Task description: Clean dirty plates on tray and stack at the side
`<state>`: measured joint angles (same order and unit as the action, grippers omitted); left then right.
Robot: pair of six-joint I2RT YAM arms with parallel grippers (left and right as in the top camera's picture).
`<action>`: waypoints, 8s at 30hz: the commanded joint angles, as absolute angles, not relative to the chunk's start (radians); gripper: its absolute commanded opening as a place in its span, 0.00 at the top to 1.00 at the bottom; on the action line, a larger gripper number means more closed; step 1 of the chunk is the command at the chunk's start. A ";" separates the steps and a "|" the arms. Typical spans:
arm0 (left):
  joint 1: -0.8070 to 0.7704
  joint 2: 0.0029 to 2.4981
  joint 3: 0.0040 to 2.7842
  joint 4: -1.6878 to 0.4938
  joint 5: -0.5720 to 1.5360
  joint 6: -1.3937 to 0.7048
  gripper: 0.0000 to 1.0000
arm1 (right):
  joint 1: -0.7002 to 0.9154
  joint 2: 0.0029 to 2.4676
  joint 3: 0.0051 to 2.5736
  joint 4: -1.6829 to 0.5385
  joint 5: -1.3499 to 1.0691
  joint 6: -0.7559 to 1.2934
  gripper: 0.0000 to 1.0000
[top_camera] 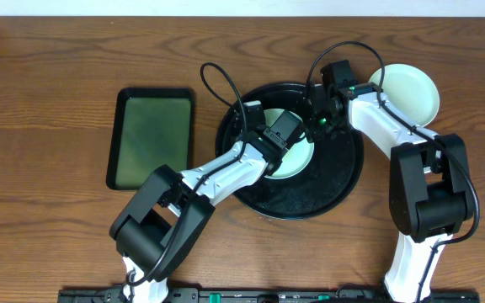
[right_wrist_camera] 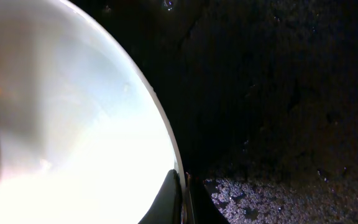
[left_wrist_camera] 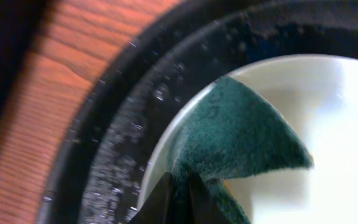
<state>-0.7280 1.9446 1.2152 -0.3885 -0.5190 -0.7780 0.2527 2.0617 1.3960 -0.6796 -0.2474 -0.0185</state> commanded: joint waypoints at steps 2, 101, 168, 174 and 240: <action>-0.701 1.833 1.190 -0.403 -0.689 -0.733 0.92 | 0.253 2.073 1.399 -0.685 -0.216 0.004 0.99; -0.010 1.420 1.215 -0.725 -0.172 -0.595 0.22 | 0.271 1.628 1.437 -0.635 0.216 -0.169 0.99; -0.010 1.420 1.215 -0.725 -0.172 -0.595 0.21 | -0.380 1.888 1.408 -0.438 -0.299 0.403 0.29; -0.010 1.420 1.215 -0.725 -0.172 -0.595 0.21 | -0.378 1.706 1.408 -0.670 -0.303 0.403 0.28; -0.010 1.420 1.215 -0.725 -0.172 -0.595 0.21 | 0.028 0.442 0.636 -0.523 0.060 0.240 0.01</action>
